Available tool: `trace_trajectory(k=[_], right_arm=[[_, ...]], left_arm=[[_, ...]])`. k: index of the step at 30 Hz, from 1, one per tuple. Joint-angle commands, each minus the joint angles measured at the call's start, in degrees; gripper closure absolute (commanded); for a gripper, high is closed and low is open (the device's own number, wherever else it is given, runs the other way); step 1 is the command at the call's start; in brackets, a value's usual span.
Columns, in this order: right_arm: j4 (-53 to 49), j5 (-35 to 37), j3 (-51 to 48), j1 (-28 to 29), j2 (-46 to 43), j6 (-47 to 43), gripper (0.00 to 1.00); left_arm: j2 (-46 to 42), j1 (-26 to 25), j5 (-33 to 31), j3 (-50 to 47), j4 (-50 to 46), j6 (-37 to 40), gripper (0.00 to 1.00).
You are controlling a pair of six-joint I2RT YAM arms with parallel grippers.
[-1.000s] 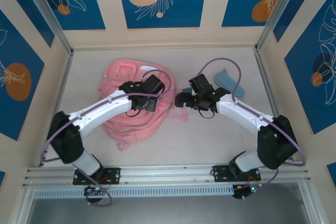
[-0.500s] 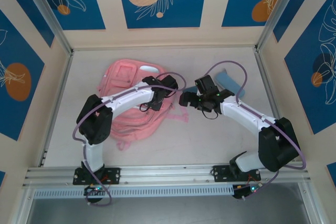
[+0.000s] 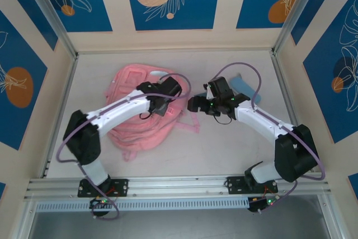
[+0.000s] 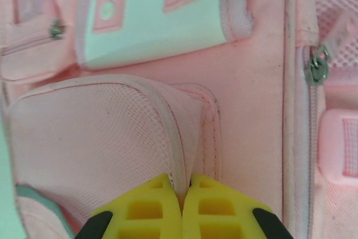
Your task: Pack the student bag
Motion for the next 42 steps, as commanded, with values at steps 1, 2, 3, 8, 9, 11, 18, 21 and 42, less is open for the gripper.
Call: trace_trajectory(k=[1,2,3,8,9,11,18,21,42], right_arm=[[4.3,-10.0,4.9,0.4,3.0,-4.5,0.12],[4.9,-11.6,6.2,0.5,4.2,-5.3,0.12],[5.5,-13.0,7.3,0.7,5.1,-5.7,0.12],[7.3,-21.1,13.6,1.5,12.0,-8.6,0.17],[7.2,-22.1,14.4,1.7,13.0,-9.2,0.2],[6.4,-23.3,16.2,2.5,14.7,-10.6,0.28],[5.2,-25.9,16.4,3.4,17.8,-13.0,0.43],[5.1,-25.6,16.0,3.8,19.1,-13.7,0.43],[4.2,-29.9,15.1,4.9,20.4,-20.1,0.62]], left_arm=[[-7.7,0.2,0.1,-1.5,4.7,4.3,1.0],[-9.0,0.3,0.5,-2.2,5.3,4.9,1.0],[-10.1,0.5,0.9,-2.6,5.8,4.9,1.0],[-14.2,1.8,3.3,-4.4,7.8,4.8,1.0],[-14.7,2.1,3.8,-4.7,8.2,4.7,1.0],[-15.4,2.7,5.1,-5.3,8.9,4.3,1.0],[-16.3,4.1,5.5,-6.9,10.1,3.0,1.0],[-16.5,4.3,5.9,-7.4,10.7,2.7,1.0],[-15.4,5.4,7.7,-7.2,11.5,2.2,1.0]])
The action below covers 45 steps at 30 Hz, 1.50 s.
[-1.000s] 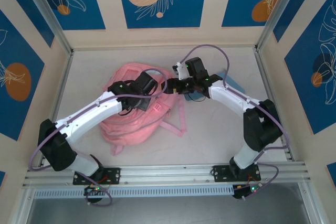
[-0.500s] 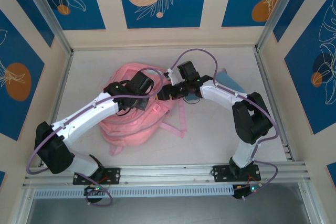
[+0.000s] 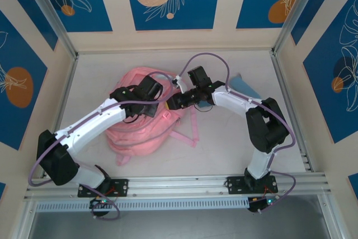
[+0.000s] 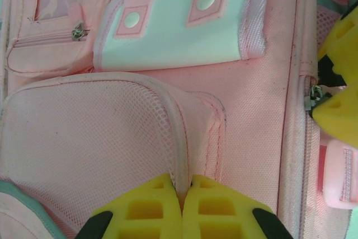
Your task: Pack the student bag
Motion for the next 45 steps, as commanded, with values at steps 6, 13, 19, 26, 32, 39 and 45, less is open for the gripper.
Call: trace_trajectory(k=[6,13,19,26,32,39,45], right_arm=[[-3.3,2.7,0.0,0.7,-0.7,-2.5,0.75],[-4.3,6.4,0.2,0.7,-2.9,-2.8,0.9],[-5.0,8.6,0.2,0.7,-5.4,-3.0,0.95],[-8.0,21.3,1.3,2.1,-7.4,-6.8,1.0],[-10.0,16.4,2.2,4.3,-7.5,-8.5,1.0],[-14.1,19.8,3.6,6.0,-7.5,-7.9,1.0],[-17.9,28.3,6.0,5.5,-6.0,-9.8,1.0]], left_arm=[[-2.0,1.4,-1.6,0.8,6.0,-1.0,1.0],[-1.6,1.5,-1.1,0.6,6.1,-1.0,1.0],[-0.9,1.6,-0.3,0.3,6.7,-0.6,1.0],[-3.1,1.7,0.1,-2.9,10.3,8.7,1.0],[-3.0,1.7,3.6,-4.9,13.6,9.6,1.0],[-2.8,1.7,5.7,-5.3,16.7,12.5,1.0],[-5.3,1.7,6.0,-7.7,18.7,16.1,1.0]])
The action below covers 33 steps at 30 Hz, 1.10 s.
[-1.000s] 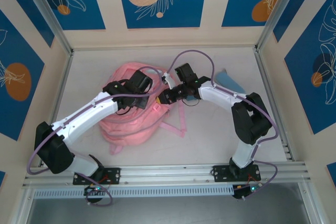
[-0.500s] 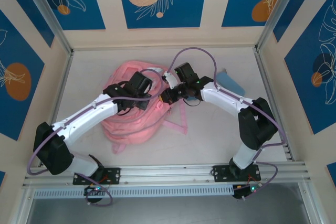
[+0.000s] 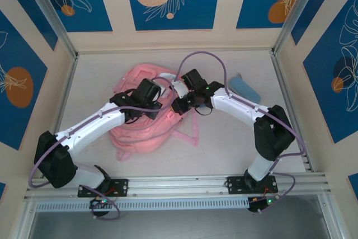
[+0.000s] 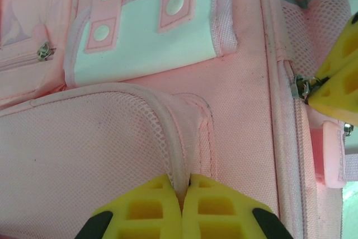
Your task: Pack the student bag
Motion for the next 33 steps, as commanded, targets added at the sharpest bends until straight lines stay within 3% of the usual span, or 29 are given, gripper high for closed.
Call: trace_trajectory(k=[1,6,10,16,22,25,27,31,33], right_arm=[[-4.2,2.0,3.2,-0.1,-0.5,-2.0,1.0],[-4.5,-4.7,3.9,0.9,-1.3,1.0,1.0],[-5.9,-11.8,5.4,1.5,-1.2,9.4,1.0],[-1.8,-16.7,3.1,4.4,-1.4,20.7,1.0],[0.9,-16.9,1.3,5.1,-1.0,26.4,1.0],[0.4,-13.3,0.0,3.8,-1.4,26.8,1.0],[0.3,-12.0,-1.3,1.8,-2.6,26.7,1.0],[-1.3,-8.1,-2.3,-2.5,-4.9,24.4,1.0],[-1.4,-7.9,-2.0,-4.6,-5.0,23.2,1.0]], left_arm=[[-3.3,0.8,1.5,-0.4,6.3,3.9,1.0],[-2.8,0.8,0.3,-0.9,6.6,2.1,1.0],[-1.1,0.8,-1.2,0.6,6.7,-5.7,1.0],[1.7,0.8,-3.2,1.8,8.7,-17.3,1.0],[3.7,0.8,-1.8,3.4,8.4,-24.7,1.0],[3.4,1.5,0.6,5.0,6.4,-26.6,1.0],[3.0,2.6,3.8,6.3,4.2,-26.4,0.89],[2.4,4.5,10.8,8.9,-1.1,-21.6,0.55],[1.8,4.7,12.1,9.3,-2.9,-17.1,0.47]])
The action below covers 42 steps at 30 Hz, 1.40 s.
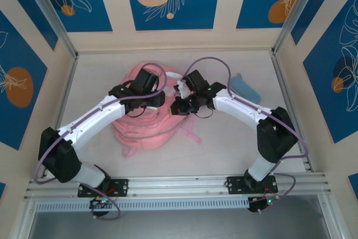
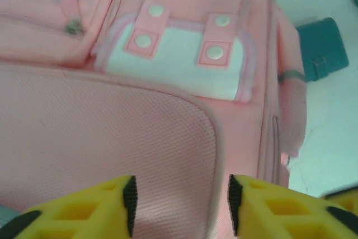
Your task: Pack the student bag
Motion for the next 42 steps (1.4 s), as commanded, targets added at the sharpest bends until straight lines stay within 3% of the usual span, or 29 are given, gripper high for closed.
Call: trace_trajectory(k=[1,7,10,14,22,30,36,42], right_arm=[[-0.1,1.9,0.3,-4.1,-2.6,-2.3,1.0],[-0.3,-0.7,4.3,-8.3,1.0,-5.6,1.0],[-0.6,-1.8,6.5,-8.6,2.9,-7.1,1.0],[-0.7,-2.8,8.1,-8.8,4.6,-7.7,1.0],[-1.4,-3.9,9.9,-9.4,6.1,-8.3,1.0],[-1.5,-4.5,10.1,-9.7,6.3,-8.7,1.0],[-1.7,-5.2,9.0,-9.7,5.9,-9.5,1.0],[-1.2,-5.4,5.1,-8.7,3.8,-10.6,1.0]], left_arm=[[-2.3,0.7,5.0,2.2,-4.2,7.1,0.43],[-4.2,0.6,6.1,-1.0,-5.9,23.8,0.3],[-2.6,0.6,8.5,-0.7,-6.1,26.5,0.29],[-0.1,0.3,12.5,-1.2,-4.0,29.0,0.33],[4.1,0.2,8.3,1.2,-8.2,41.2,0.41],[8.4,0.3,5.7,2.7,-9.5,45.9,0.44],[10.1,0.4,1.6,3.2,-4.2,43.1,0.64],[9.1,0.4,0.0,2.6,0.7,36.0,0.93]])
